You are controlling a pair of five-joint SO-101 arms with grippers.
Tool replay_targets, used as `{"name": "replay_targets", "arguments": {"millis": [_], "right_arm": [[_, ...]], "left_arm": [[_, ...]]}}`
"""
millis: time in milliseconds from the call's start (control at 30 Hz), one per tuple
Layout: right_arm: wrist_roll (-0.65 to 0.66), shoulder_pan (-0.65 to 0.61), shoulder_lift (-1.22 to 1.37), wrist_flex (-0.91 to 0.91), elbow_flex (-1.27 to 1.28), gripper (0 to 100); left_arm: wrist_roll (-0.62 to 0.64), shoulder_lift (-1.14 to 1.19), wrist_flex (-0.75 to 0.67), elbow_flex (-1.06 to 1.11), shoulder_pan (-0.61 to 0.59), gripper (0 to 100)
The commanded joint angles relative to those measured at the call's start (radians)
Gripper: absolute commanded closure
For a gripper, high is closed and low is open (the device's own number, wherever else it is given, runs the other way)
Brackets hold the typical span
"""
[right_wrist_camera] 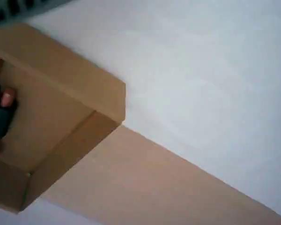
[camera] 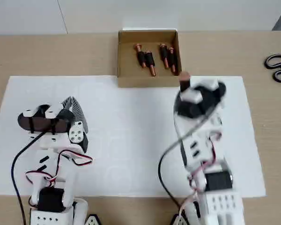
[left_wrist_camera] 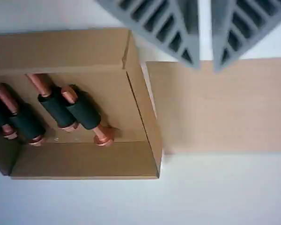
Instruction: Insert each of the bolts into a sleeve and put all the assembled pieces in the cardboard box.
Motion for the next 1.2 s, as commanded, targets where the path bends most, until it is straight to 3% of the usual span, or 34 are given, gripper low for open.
{"name": "replay_targets", "arguments": {"millis": [0, 133, 367, 767, 967, 1167], "right_arm": [[0.0, 0.008, 0.306, -0.173, -0.193, 99.5], [0.005, 0.008, 0.616, -0.274, -0.387, 99.5], [0.005, 0.007, 1.064, -0.472, -0.712, 99.5], [0.006, -0.025, 1.733, -0.519, -1.333, 99.5], [0.012, -0.035, 1.949, -0.516, -1.53, 99.5], [0.161, -0.031, 2.083, -0.484, -1.608, 99.5]], "left_arm": [[0.087, -0.012, -0.025, 0.005, -0.011, 99], [0.176, -0.014, -0.11, 0.074, -0.009, 99], [0.175, -0.014, -0.327, 0.165, -0.012, 99], [0.173, -0.014, -0.33, 0.206, -0.012, 99], [0.003, -0.014, -0.33, 0.257, -0.012, 99], [-0.025, -0.014, -0.331, 0.295, -0.011, 99]]}}
